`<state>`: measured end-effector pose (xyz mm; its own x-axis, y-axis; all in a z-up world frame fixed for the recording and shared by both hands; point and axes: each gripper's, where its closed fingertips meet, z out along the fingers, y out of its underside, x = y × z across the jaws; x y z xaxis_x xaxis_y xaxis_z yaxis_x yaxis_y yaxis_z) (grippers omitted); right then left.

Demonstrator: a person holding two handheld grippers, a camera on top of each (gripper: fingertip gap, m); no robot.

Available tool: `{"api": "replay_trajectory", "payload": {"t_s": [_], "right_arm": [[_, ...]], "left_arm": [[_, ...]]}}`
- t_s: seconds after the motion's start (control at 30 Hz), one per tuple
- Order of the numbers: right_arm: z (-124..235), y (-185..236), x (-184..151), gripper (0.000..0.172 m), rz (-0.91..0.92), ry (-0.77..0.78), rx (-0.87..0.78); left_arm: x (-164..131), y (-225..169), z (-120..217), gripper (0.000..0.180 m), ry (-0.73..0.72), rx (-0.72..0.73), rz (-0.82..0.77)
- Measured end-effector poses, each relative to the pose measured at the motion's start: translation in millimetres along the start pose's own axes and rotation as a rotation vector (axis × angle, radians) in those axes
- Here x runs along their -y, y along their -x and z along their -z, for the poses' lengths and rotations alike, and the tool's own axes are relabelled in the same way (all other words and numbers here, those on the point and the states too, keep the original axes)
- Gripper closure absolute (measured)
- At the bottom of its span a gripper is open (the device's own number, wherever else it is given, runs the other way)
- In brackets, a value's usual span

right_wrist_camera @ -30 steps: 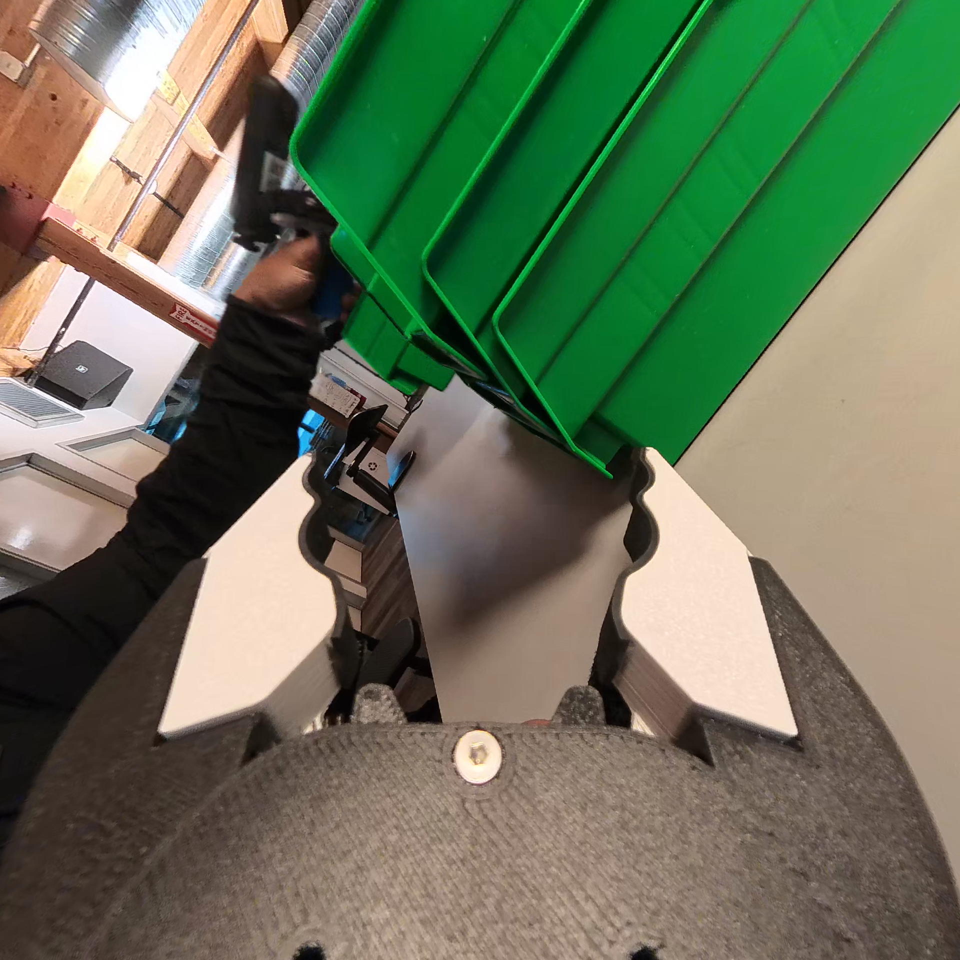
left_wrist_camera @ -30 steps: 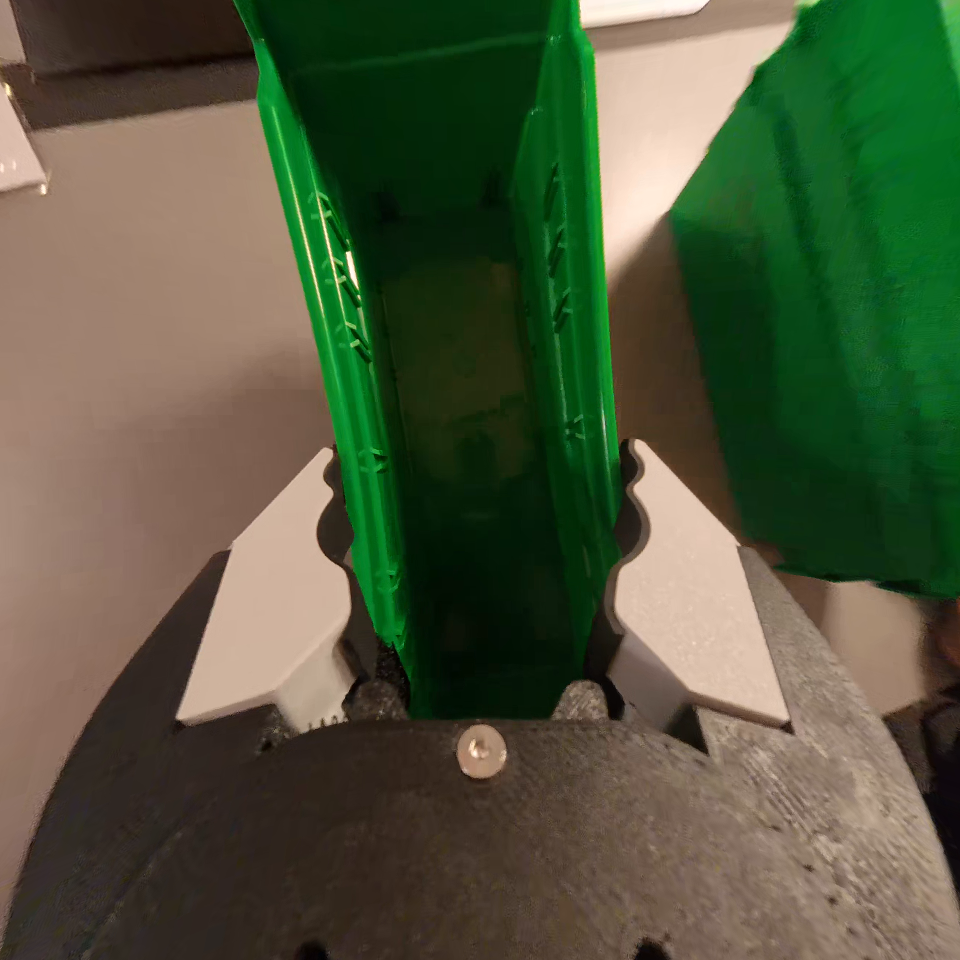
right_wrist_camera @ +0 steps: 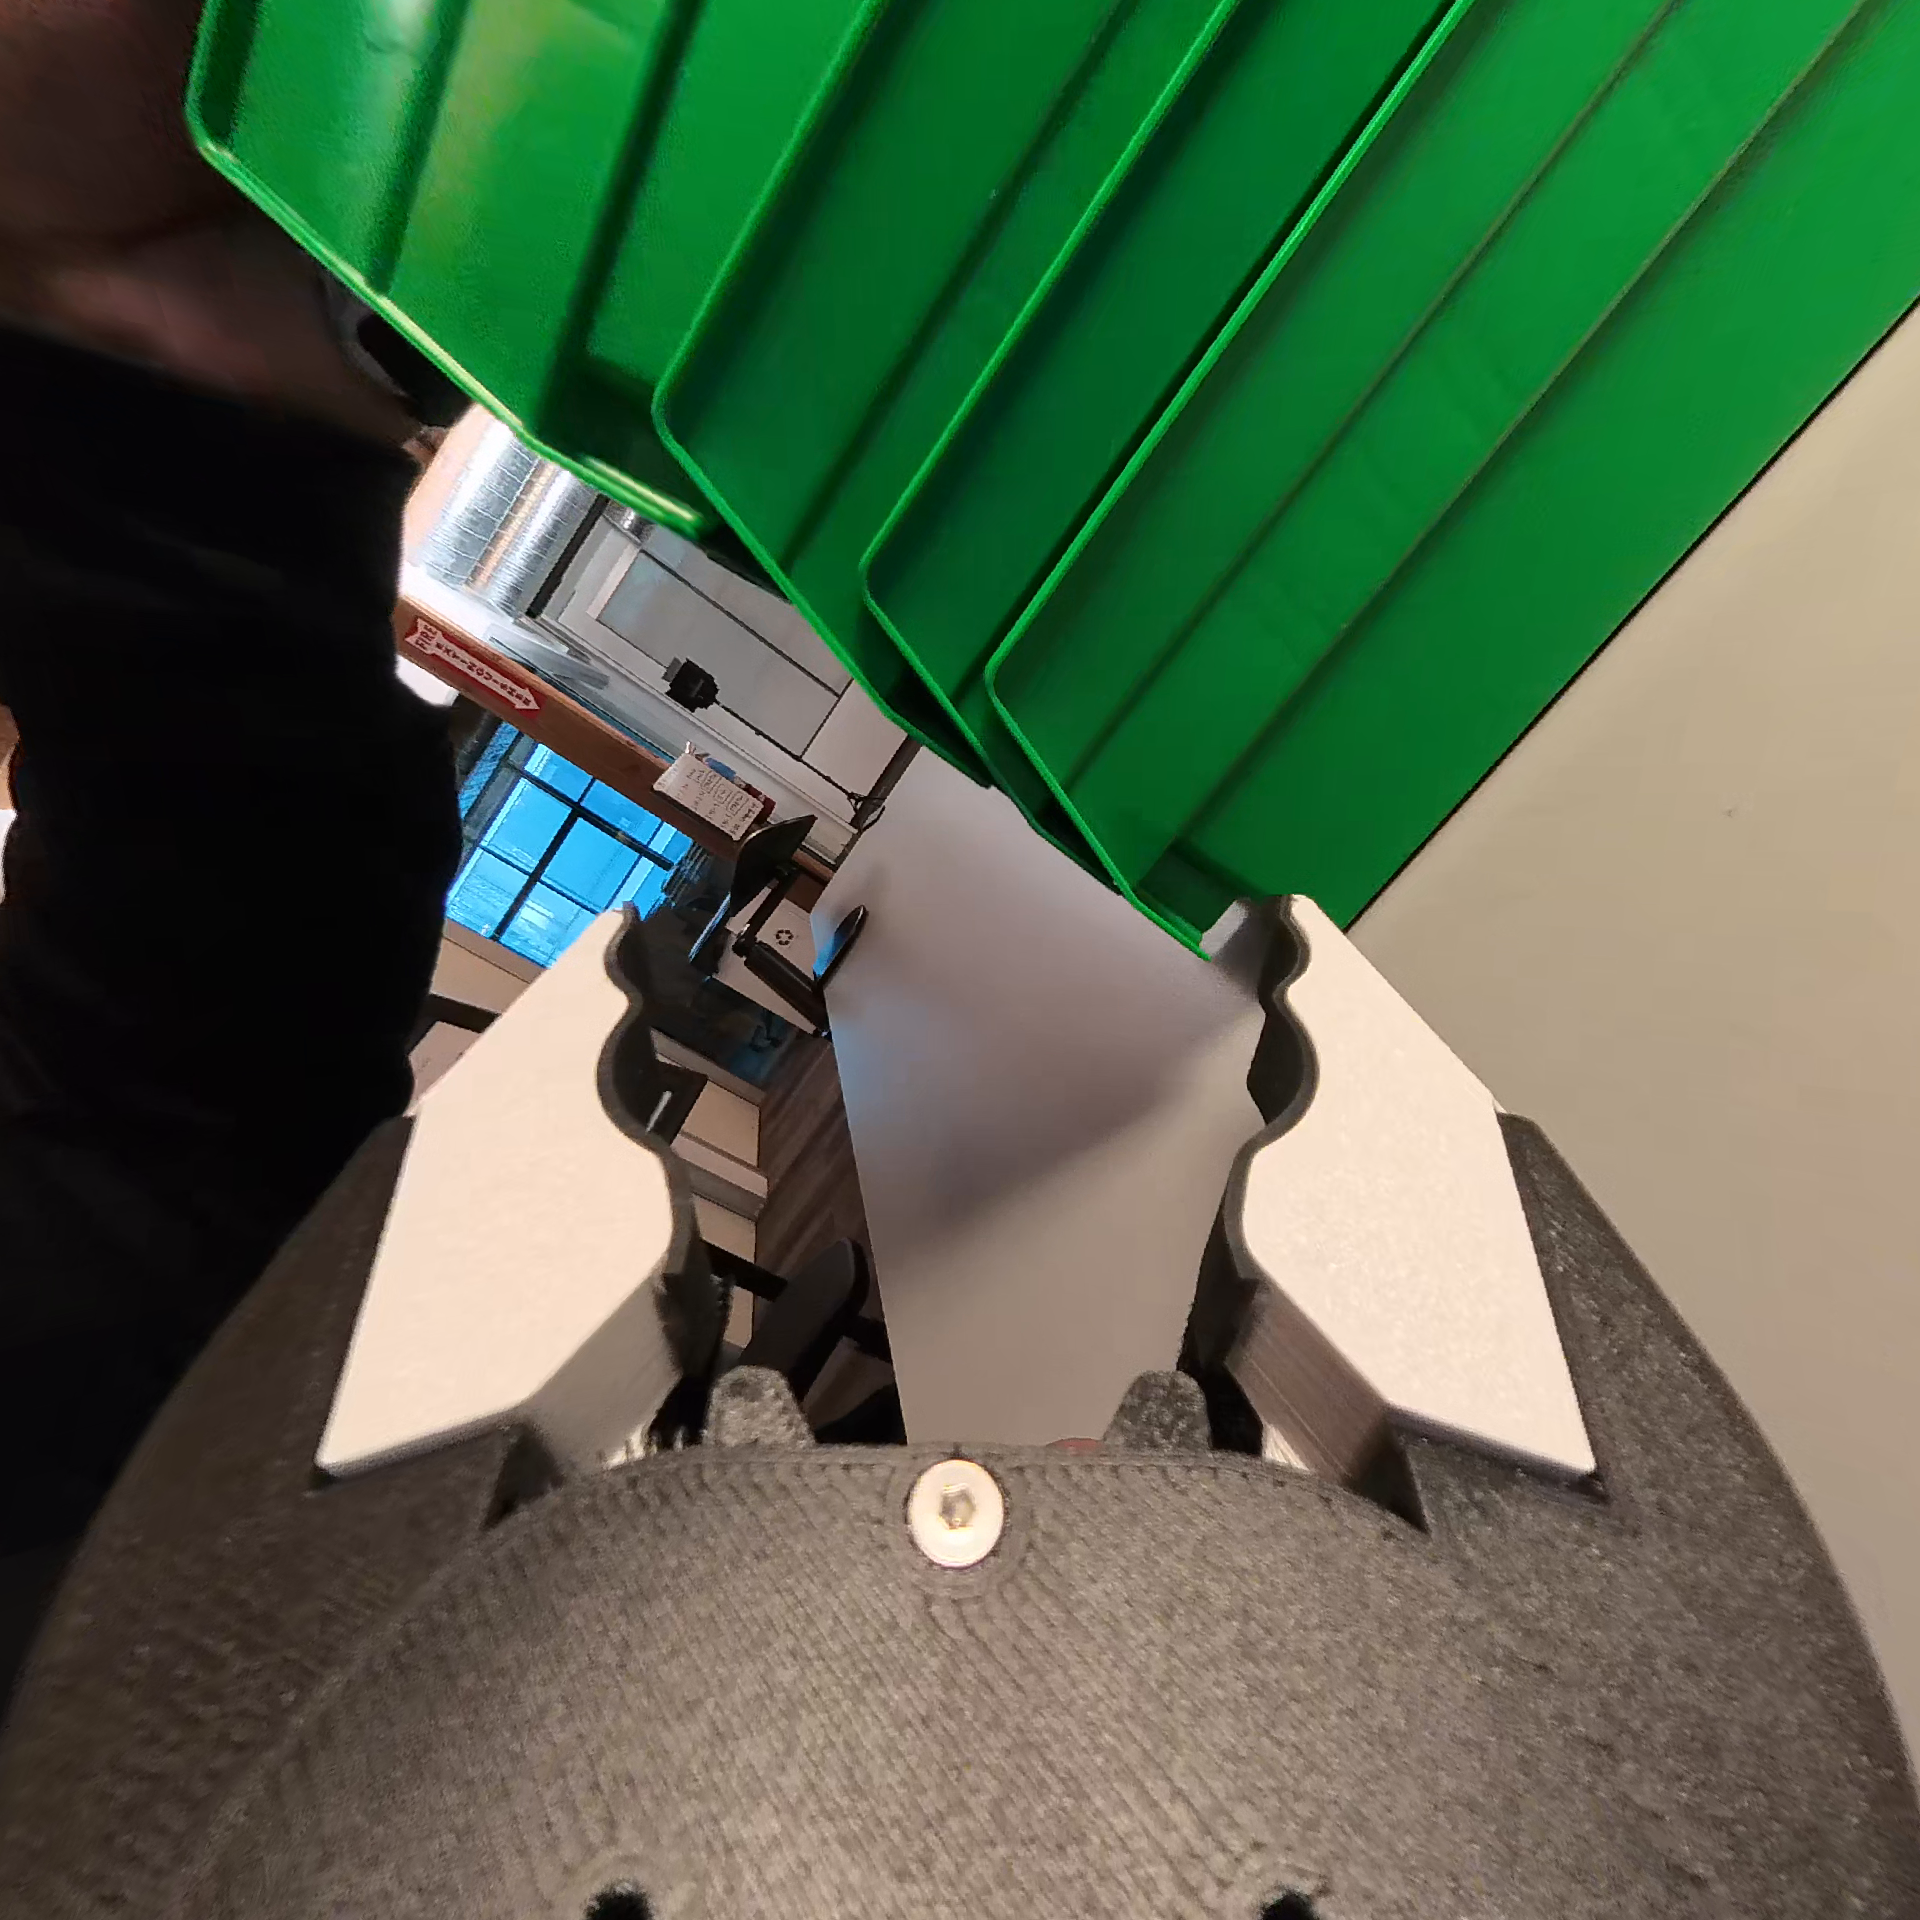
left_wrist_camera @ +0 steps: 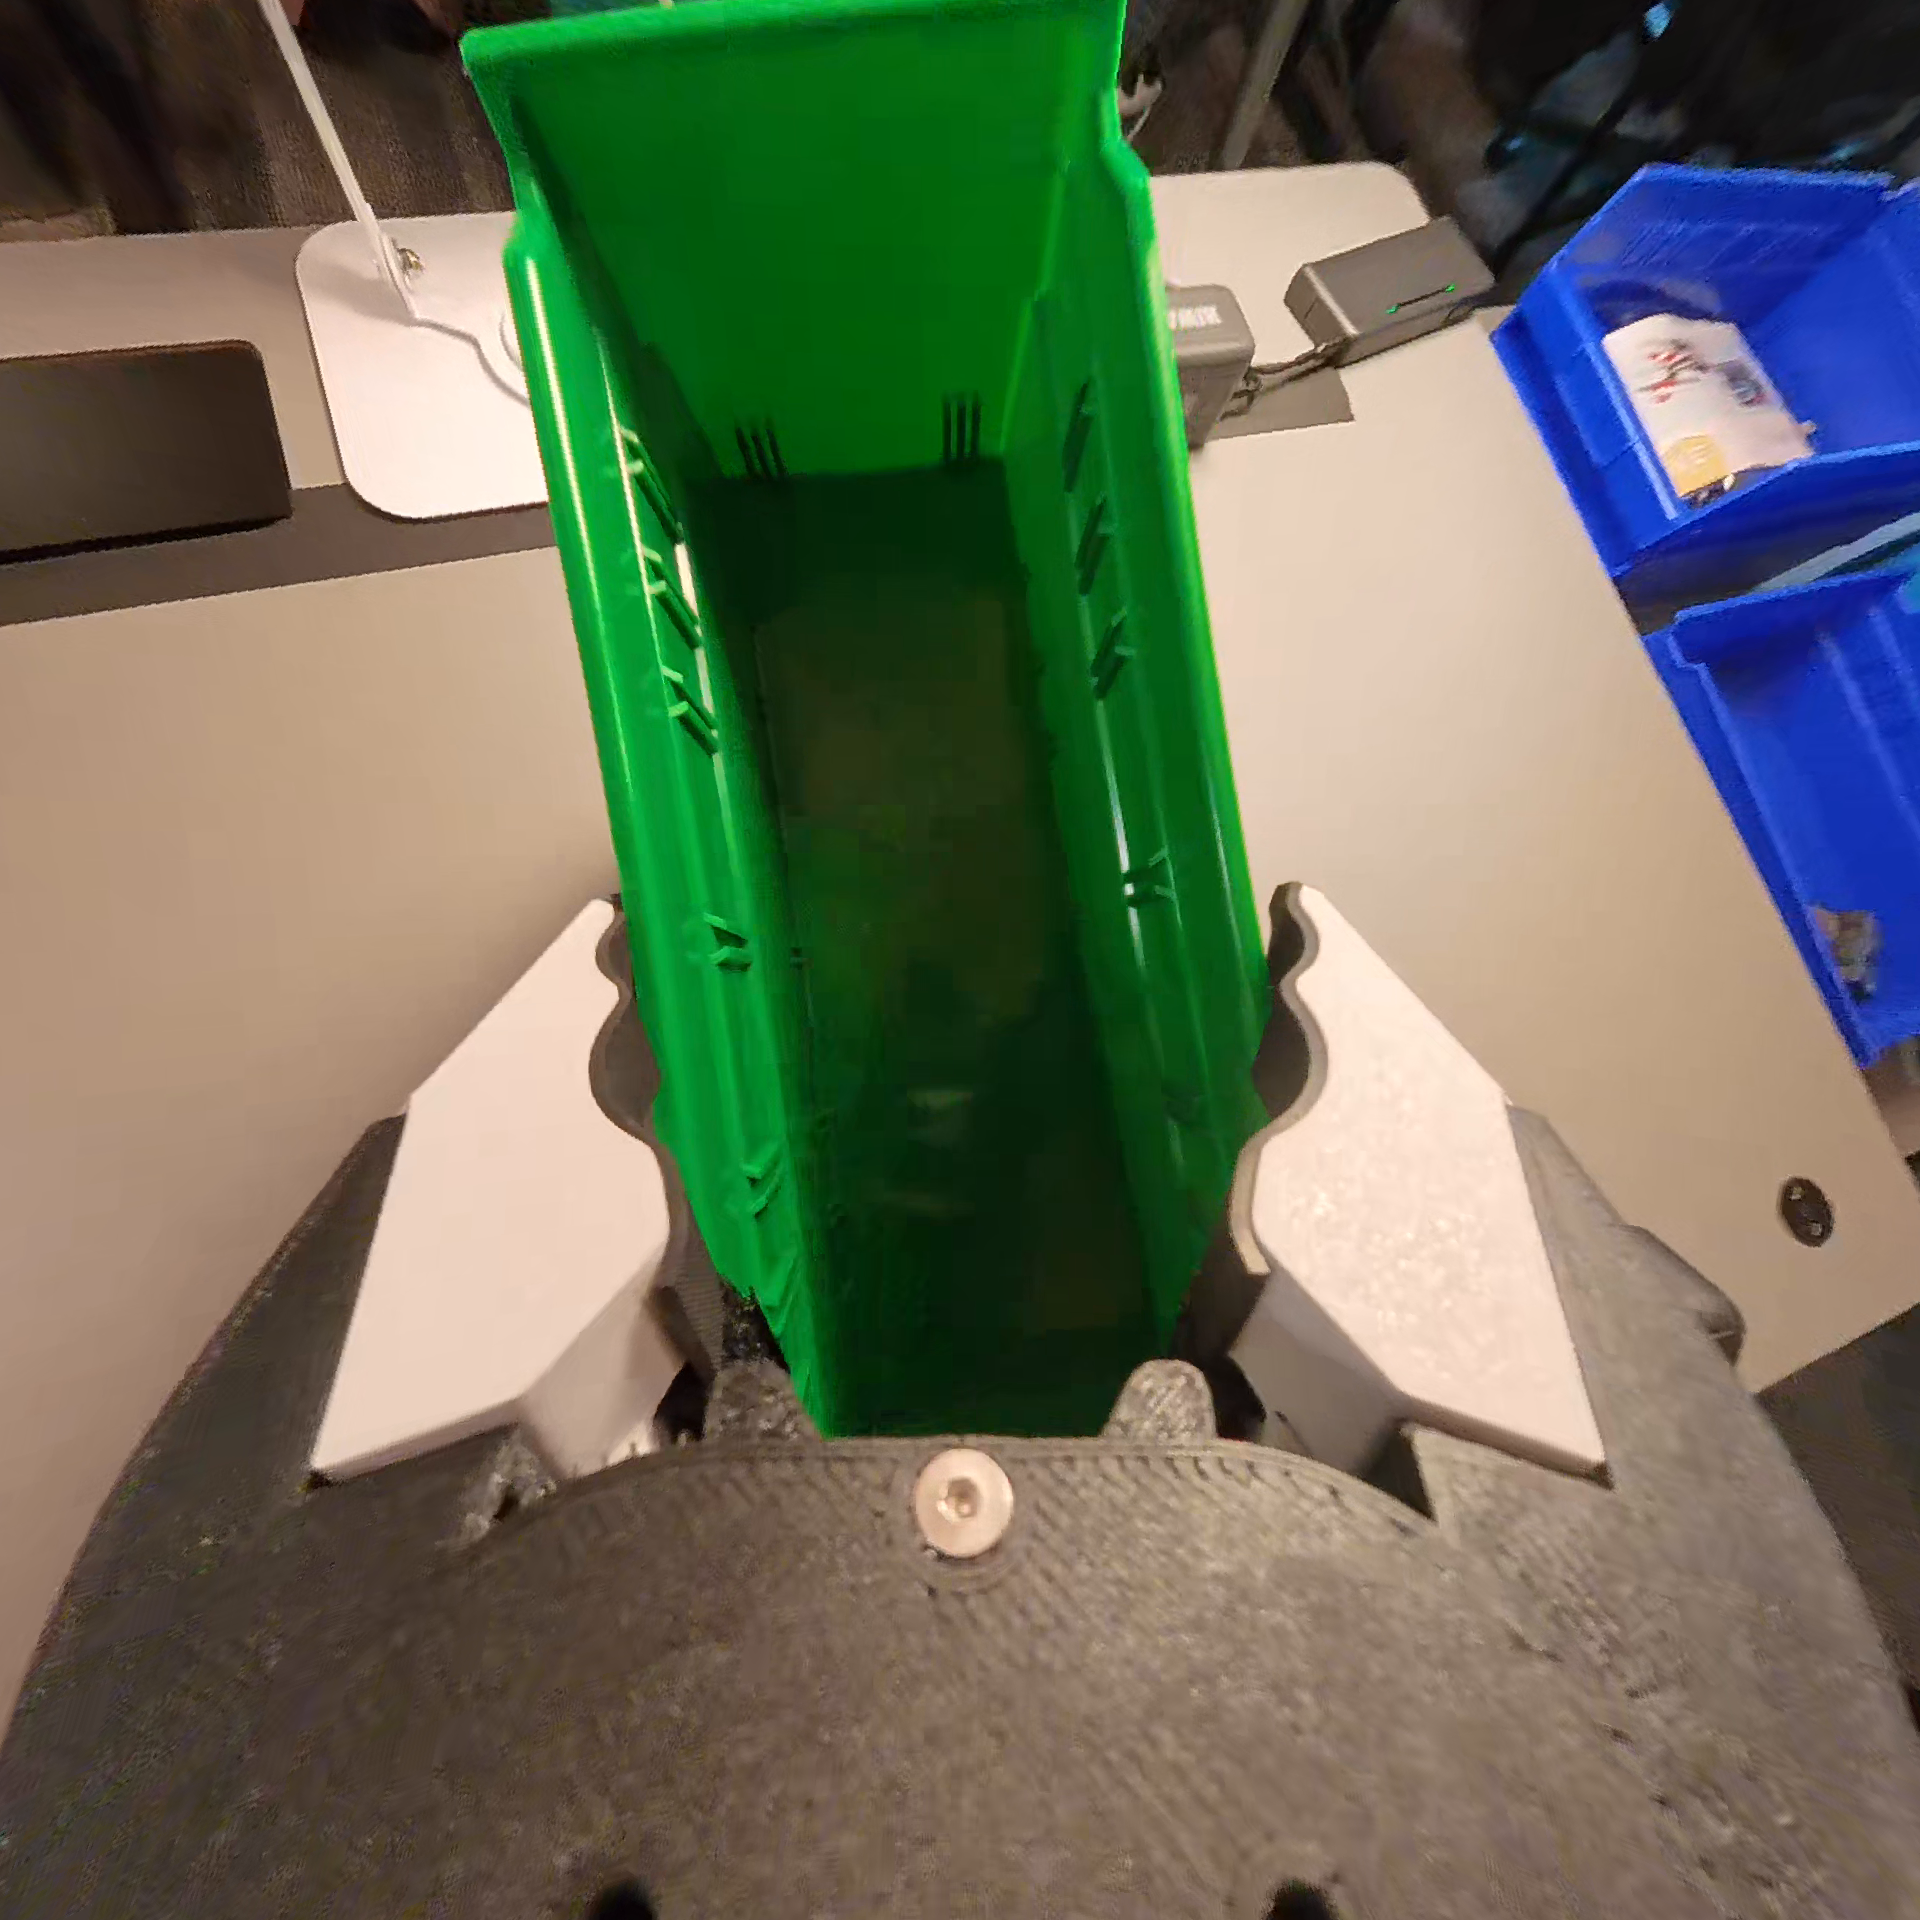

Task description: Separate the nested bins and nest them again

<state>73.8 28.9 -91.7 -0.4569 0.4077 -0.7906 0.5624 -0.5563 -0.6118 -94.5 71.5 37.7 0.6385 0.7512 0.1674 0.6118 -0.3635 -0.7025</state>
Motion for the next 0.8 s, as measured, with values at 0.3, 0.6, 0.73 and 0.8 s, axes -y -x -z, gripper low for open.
{"api": "replay_trajectory", "payload": {"t_s": [0.3, 0.6, 0.73, 0.8], "right_arm": [[0, 0, 0, 0.055, 0.004, 0.002, -0.005], [0, -4, -1, 0.055, 0.015, 0.006, -0.042], [0, -14, 1, 0.059, 0.010, -0.005, -0.111], [2, -23, 5, 0.063, -0.003, -0.028, -0.165]], "left_arm": [[22, -27, 9, 0.053, -0.169, -0.086, -0.031], [-6, -9, 58, 0.053, -0.216, -0.255, -0.153], [-26, 56, 59, 0.058, -0.292, -0.247, -0.127], [-45, 87, 46, 0.059, -0.285, -0.252, -0.127]]}}
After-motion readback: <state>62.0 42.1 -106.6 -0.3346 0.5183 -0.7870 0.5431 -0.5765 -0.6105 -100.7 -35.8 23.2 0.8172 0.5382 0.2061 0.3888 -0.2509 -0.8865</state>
